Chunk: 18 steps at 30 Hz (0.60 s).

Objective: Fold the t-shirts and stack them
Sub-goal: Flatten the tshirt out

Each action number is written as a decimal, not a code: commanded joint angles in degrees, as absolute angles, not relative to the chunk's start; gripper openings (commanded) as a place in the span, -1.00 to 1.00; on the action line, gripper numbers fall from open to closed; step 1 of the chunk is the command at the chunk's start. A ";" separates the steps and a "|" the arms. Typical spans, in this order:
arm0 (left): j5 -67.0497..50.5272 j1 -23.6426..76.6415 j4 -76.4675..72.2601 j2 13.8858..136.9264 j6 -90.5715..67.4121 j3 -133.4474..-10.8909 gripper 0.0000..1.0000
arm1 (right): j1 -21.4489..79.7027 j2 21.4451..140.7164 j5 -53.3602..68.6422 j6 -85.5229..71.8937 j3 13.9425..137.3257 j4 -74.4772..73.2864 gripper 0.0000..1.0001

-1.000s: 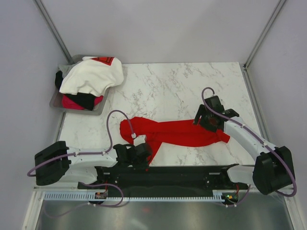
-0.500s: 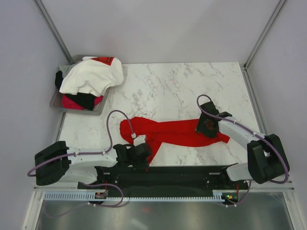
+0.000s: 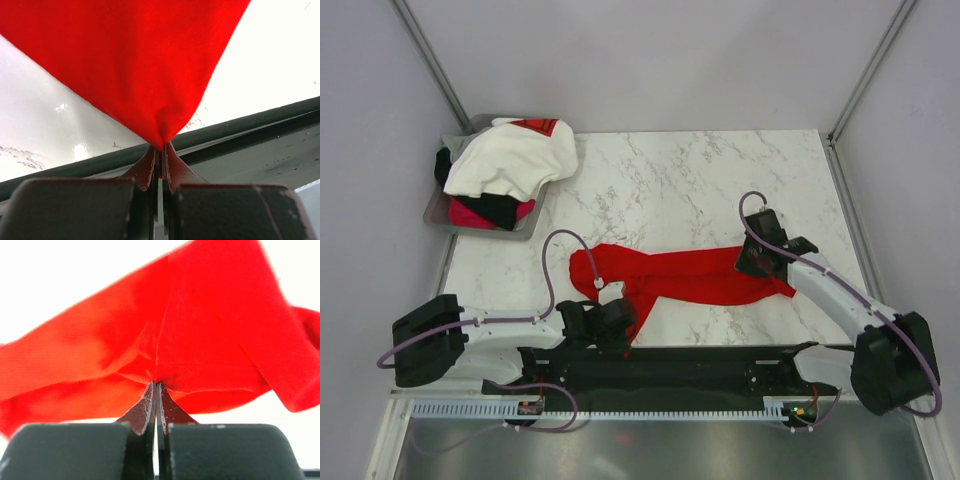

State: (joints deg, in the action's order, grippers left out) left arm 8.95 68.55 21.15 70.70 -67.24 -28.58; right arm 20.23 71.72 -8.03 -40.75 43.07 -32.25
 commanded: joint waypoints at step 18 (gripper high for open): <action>18.81 68.03 19.86 64.87 -70.31 -26.19 -0.96 | 24.17 80.14 -19.94 -35.79 119.87 -61.96 -1.00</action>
